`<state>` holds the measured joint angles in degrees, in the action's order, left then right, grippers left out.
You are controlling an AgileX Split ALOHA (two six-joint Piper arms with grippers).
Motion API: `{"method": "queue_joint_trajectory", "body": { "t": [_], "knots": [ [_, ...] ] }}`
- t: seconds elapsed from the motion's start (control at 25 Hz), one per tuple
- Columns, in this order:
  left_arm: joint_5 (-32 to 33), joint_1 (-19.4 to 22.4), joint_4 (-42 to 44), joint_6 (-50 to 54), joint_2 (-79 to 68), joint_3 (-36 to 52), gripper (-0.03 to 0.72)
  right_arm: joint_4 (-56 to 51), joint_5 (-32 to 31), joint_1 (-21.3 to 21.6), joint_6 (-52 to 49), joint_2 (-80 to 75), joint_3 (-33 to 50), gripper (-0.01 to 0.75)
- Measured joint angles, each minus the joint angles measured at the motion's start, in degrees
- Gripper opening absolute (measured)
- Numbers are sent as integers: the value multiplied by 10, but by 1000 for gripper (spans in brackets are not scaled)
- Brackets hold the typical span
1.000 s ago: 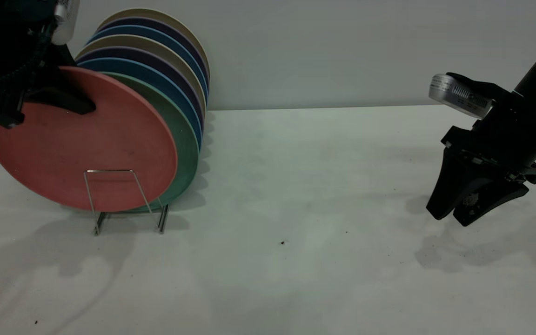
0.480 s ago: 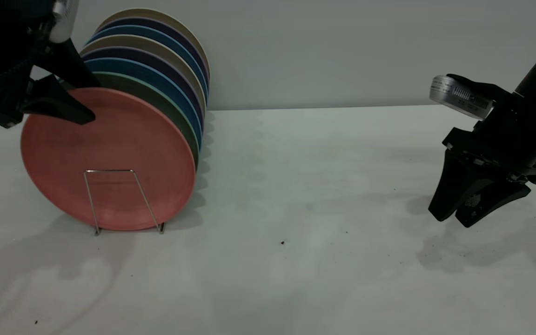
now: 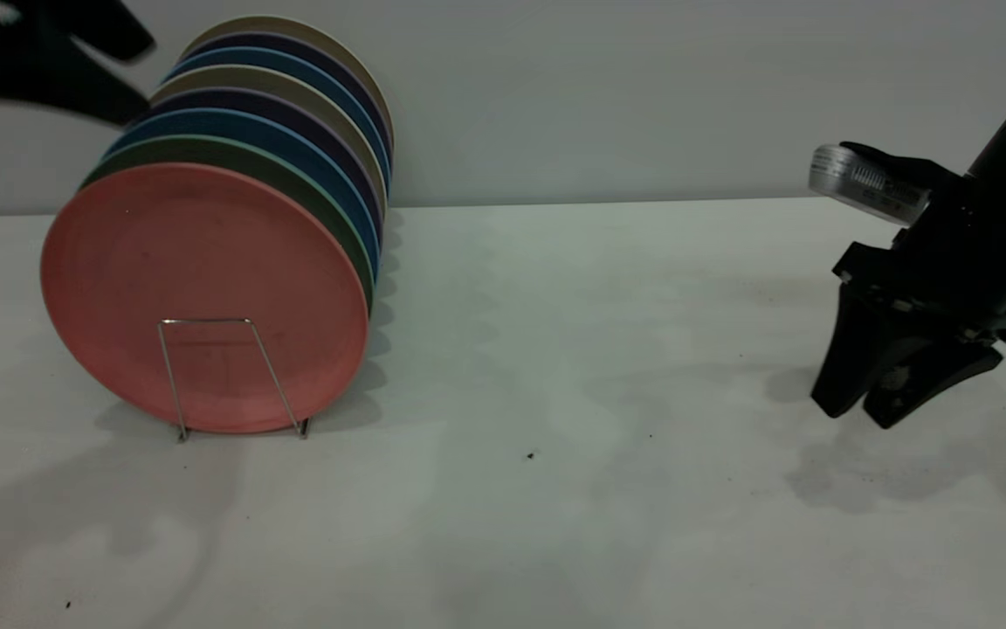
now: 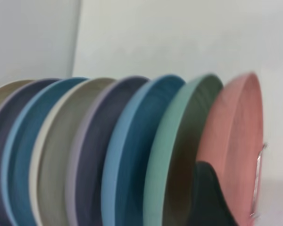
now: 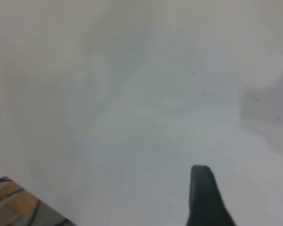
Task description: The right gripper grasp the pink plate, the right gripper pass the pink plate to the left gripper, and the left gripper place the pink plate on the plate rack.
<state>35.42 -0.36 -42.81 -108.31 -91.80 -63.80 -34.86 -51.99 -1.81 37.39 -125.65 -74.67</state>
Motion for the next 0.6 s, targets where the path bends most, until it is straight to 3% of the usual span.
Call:
{"method": "queue_joint_trajectory", "body": {
  "t": [0.16, 0.4, 0.6],
  "knots": [
    [7, 0, 1, 203, 43, 0, 476, 116, -5, 0, -112, 36, -26, 462],
    [23, 10, 29, 641, 100, 0, 476, 297, -71, 0, -255, 153, -60, 457],
    [59, 25, 147, 787, 157, 0, 476, 340, -163, 0, -282, 263, -60, 457]
  ]
}}
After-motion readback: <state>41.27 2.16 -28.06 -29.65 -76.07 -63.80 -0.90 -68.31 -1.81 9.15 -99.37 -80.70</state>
